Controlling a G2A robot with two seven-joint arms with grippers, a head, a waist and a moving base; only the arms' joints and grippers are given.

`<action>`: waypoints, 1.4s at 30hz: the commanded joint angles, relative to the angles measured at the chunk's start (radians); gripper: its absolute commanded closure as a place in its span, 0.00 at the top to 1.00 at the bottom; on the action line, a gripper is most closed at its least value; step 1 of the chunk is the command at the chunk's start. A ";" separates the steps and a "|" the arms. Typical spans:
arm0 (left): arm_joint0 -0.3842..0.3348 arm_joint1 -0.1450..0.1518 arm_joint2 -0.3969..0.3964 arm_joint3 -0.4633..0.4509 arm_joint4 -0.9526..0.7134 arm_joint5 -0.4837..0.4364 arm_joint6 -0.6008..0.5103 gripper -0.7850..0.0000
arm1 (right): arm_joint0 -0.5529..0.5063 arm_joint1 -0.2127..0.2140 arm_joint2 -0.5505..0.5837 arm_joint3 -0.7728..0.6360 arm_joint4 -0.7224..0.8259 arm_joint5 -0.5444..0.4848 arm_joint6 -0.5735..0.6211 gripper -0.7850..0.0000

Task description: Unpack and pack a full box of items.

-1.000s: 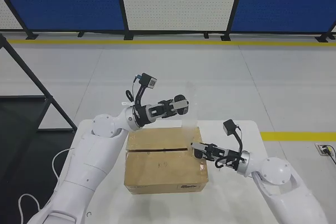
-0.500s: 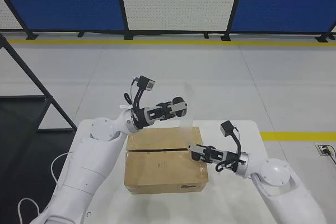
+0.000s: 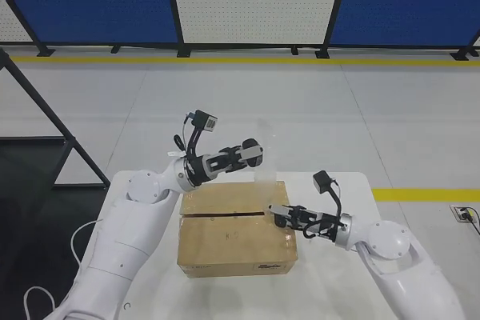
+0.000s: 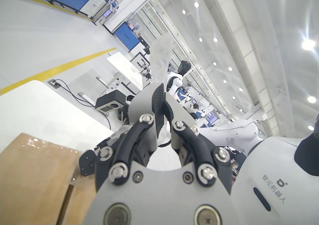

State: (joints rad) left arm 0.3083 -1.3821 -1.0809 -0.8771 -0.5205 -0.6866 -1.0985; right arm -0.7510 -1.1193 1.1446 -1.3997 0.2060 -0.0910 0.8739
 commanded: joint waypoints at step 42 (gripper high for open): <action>0.144 0.055 -0.096 -0.132 0.015 0.006 0.013 0.00 | 0.016 -0.022 -0.041 -0.002 0.038 -0.079 -0.030 0.55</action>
State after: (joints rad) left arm 0.4509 -1.3281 -1.1766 -1.0101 -0.5046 -0.6811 -1.0874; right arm -0.7391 -1.1395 1.1093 -1.4066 0.2439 -0.1692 0.8439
